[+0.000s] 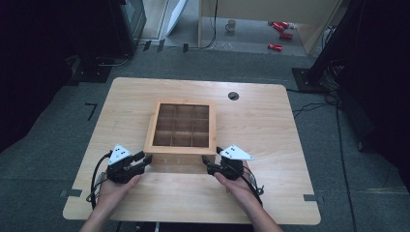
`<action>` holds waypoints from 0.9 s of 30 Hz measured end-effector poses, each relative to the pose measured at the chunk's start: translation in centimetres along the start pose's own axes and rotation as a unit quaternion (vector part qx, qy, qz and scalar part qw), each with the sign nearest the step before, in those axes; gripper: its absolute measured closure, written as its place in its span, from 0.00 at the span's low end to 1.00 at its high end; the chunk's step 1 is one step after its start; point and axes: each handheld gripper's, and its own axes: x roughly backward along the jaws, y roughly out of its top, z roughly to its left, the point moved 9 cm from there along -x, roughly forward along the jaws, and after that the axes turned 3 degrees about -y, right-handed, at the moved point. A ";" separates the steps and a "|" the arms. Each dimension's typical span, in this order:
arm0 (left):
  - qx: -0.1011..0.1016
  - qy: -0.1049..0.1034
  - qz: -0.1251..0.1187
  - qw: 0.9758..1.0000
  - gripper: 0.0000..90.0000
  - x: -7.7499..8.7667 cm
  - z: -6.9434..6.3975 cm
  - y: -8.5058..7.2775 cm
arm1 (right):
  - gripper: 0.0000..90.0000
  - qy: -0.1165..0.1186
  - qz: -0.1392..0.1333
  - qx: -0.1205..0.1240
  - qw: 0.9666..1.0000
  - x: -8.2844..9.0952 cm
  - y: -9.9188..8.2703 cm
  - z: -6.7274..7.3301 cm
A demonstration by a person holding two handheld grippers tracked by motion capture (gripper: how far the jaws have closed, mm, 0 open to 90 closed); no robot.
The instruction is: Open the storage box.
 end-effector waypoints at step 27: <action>-0.024 0.064 0.070 0.995 0.29 -1.1 1.2 -5.3 | 0.31 -0.026 -0.061 0.084 0.994 1.8 8.9 -1.1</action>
